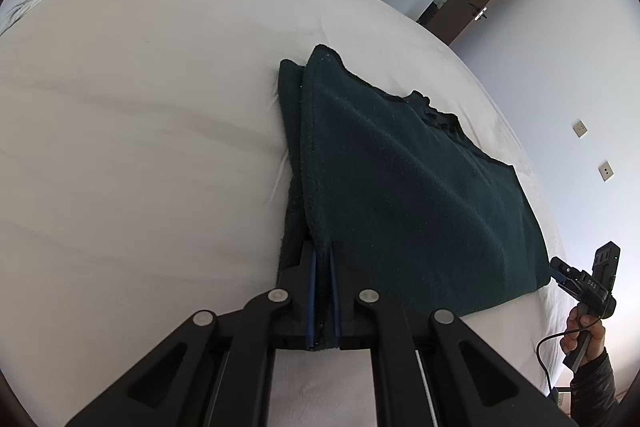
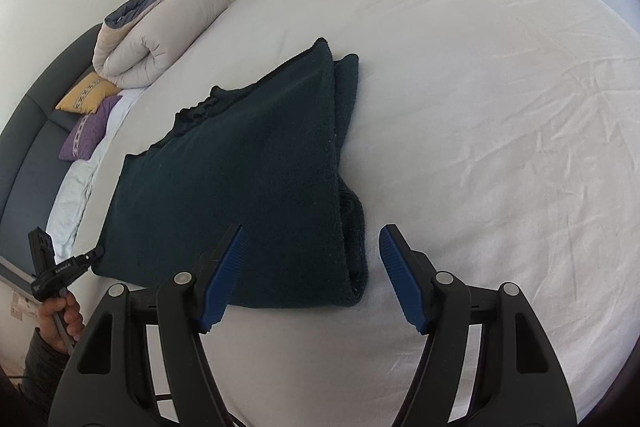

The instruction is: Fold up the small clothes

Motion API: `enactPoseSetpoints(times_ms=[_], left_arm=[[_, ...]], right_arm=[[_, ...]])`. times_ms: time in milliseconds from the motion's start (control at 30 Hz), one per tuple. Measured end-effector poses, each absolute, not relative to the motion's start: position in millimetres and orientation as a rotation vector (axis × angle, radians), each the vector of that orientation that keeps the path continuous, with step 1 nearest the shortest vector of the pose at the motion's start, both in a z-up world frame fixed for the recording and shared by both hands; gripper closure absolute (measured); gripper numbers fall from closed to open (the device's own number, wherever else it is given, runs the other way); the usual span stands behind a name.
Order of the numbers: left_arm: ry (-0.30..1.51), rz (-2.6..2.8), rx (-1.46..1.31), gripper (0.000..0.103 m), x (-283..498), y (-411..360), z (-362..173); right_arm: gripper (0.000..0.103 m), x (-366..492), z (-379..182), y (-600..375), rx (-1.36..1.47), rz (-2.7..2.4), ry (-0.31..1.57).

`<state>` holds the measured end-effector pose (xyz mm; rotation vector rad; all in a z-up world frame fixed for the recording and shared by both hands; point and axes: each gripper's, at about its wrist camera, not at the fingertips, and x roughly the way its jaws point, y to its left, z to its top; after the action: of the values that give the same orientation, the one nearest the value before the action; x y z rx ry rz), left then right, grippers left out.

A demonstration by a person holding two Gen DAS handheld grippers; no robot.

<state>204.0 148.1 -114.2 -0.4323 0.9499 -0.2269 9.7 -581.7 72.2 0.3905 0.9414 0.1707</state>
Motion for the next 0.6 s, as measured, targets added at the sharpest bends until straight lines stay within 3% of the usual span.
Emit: enactPoseSetpoints(times_ms=[33,67,200,600], left_arm=[[0.95,-0.225,-0.435,0.096,204,149,-114],[0.95,-0.223,-0.436,0.096,203,150,-115],[0.946,-0.223,-0.44,0.096,202,151,-115],[0.934,-0.22,-0.415,0.097,193,151,-113]], right_arm=[[0.061,13,72,-577,0.369,0.183,0.951],[0.071,15,71,-574,0.349,0.187,0.964],[0.093,19,68,-568,0.295,0.161,0.982],[0.098,2,69,-581,0.434,0.149,0.958]])
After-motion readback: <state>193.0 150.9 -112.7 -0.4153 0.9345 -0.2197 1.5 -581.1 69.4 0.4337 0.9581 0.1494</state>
